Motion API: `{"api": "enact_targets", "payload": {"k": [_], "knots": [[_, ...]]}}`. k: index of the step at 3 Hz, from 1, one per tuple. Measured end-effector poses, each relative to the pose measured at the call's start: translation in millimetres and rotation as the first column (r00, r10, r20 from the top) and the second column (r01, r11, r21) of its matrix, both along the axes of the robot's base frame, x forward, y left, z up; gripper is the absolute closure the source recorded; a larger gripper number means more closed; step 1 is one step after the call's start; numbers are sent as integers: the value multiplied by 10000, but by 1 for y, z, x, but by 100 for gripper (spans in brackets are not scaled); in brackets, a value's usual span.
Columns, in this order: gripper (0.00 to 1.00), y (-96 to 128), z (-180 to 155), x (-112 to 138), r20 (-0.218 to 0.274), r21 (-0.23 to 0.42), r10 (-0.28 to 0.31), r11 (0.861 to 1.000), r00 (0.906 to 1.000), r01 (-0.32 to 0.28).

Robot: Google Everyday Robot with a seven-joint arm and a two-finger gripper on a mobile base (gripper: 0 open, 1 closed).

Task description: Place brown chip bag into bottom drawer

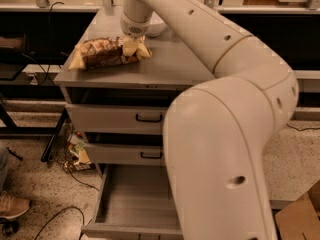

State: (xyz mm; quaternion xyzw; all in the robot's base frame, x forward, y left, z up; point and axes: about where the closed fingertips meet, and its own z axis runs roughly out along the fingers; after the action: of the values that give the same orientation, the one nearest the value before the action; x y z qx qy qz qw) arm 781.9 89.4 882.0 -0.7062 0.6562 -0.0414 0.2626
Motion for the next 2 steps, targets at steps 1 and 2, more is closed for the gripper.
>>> {"api": "enact_targets", "payload": {"k": [1, 2], "knots": [[88, -11, 22, -21, 113, 1272, 133, 9918, 9998, -146], [100, -52, 57, -56, 485, 2285, -492, 9728, 9976, 368]]}}
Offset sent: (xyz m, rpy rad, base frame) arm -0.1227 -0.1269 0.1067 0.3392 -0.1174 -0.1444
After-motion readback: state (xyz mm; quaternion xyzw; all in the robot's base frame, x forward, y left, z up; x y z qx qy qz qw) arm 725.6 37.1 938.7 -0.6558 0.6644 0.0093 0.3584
